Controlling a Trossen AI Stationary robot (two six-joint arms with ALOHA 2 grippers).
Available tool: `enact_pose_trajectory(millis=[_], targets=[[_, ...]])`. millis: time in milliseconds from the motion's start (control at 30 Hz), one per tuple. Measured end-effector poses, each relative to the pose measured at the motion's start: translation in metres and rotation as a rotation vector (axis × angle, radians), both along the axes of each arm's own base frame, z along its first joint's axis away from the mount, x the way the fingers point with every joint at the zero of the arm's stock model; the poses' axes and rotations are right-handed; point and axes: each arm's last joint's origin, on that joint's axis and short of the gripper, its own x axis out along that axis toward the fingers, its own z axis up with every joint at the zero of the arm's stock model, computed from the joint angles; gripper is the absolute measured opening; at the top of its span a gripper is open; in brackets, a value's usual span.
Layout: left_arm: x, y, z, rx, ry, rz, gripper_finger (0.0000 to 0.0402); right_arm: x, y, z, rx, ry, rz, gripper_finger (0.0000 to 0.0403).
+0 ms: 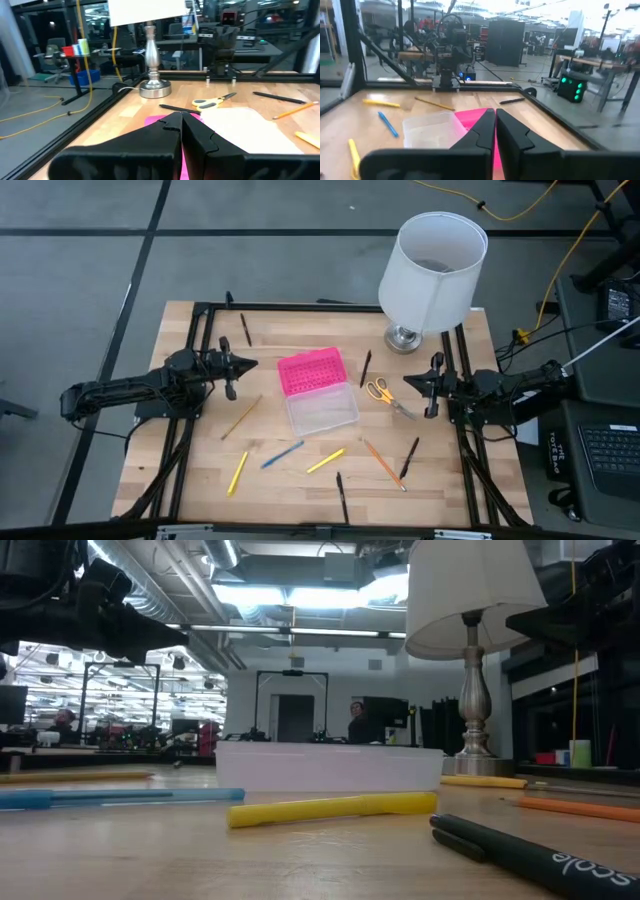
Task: Pick & place school supplies into a supply box
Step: Put the yellow scissors into the pink supply box
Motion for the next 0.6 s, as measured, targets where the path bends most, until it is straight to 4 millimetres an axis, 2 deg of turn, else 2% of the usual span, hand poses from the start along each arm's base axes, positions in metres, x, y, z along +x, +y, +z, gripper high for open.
enact_pose_trajectory(millis=[200,400,600], targets=[[0.001,-0.003,0.0,-0.062,-0.014,-0.051,0.0001,0.0,0.003,0.003,-0.022,-0.005,0.11,0.0006],[0.002,-0.006,0.004,-0.041,-0.015,-0.053,0.0001,-0.003,0.001,0.022,-0.038,-0.04,0.066,0.0004],[0.006,-0.009,0.017,-0.034,-0.015,-0.051,0.0002,0.004,0.003,0.021,-0.014,0.021,0.067,0.0002]])
